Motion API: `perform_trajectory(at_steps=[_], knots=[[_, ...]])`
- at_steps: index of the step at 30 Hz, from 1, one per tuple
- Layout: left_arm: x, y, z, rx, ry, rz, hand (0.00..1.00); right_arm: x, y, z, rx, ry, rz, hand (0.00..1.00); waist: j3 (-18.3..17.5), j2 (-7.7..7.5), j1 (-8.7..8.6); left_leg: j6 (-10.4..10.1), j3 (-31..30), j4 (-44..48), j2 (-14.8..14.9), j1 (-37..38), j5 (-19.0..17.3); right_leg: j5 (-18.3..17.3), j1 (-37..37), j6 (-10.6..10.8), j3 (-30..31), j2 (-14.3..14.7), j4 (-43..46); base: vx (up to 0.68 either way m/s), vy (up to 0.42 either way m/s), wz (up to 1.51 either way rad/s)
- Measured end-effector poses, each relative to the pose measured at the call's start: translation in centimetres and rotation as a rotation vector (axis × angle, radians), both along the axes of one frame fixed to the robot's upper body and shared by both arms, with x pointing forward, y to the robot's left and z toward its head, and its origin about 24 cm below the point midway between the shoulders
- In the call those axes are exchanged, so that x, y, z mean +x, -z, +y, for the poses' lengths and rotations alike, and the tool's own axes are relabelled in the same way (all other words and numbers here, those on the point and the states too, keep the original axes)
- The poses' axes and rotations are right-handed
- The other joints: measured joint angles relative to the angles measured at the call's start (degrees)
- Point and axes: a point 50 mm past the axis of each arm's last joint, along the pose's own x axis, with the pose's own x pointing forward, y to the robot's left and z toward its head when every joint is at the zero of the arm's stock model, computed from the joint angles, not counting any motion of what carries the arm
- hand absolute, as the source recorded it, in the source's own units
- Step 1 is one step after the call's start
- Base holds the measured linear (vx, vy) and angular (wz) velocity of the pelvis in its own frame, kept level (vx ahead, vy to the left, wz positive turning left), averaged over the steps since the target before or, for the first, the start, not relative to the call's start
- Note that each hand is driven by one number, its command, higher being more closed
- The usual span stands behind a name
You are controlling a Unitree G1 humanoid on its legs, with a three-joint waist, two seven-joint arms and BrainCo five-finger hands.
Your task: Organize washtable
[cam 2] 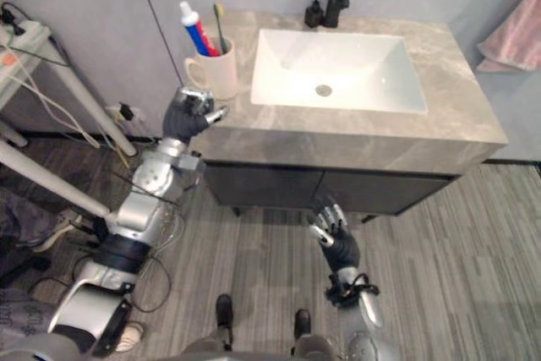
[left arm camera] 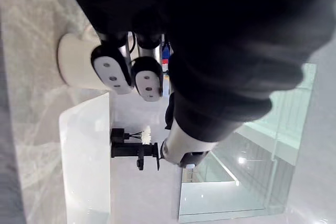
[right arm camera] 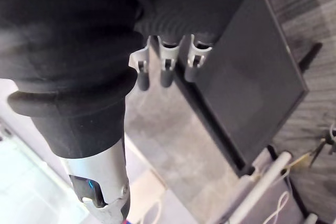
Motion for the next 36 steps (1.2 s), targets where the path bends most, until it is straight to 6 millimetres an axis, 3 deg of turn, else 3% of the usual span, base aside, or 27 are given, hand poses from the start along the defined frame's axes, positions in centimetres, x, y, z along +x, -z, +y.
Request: perform_trajectory(at_steps=[9, 15, 20, 25, 36], knots=[[2.4, -4.4, 0.3, 0.018, -0.079, -0.089, 1.00, 0.5, -0.5, 0.2, 0.000, 0.002, -0.020, 0.00, 4.1, -1.87, -0.11, 0.0, 1.9, 0.0, 0.1, -1.8, 0.0, 0.2, -3.2, 0.1, 2.3, 0.1, 0.8, 0.02, 0.008, -0.10], [3.0, -7.3, 1.2, 0.034, -0.134, -0.156, 1.00, 0.5, -0.5, 0.2, 0.000, 0.002, -0.022, 0.00, 6.1, -2.04, -0.58, 0.0, 2.3, 0.0, 0.0, -2.2, 0.0, 0.2, -3.9, 0.1, 2.4, 0.1, 0.9, 0.03, 0.002, -0.05], [3.5, -7.4, 1.7, 0.042, -0.158, -0.145, 1.00, 0.5, -0.6, 0.4, 0.003, -0.003, -0.029, 0.00, 6.4, -2.05, -1.49, 0.0, 2.4, 0.0, 0.0, -2.3, 0.0, 0.2, -4.1, 0.1, 2.5, 0.1, 0.8, 0.00, 0.000, 0.00], [3.7, -8.8, 2.6, 0.031, -0.191, -0.174, 1.00, 0.4, -0.6, 0.4, 0.002, 0.003, -0.034, 0.00, 8.1, -2.21, -1.52, 0.0, 2.8, 0.0, 0.2, -3.0, 0.0, 0.6, -5.1, 0.1, 3.1, 0.1, 0.7, -0.02, 0.010, -0.05], [3.9, -8.6, 3.1, 0.028, -0.220, -0.161, 1.00, 0.1, -0.4, 0.3, 0.003, 0.006, -0.023, 0.00, 9.7, -2.49, -1.53, 0.0, 2.7, 0.0, 0.0, -3.4, 0.0, 1.2, -5.1, 0.2, 3.6, 0.1, -0.2, 0.00, 0.003, -0.01]])
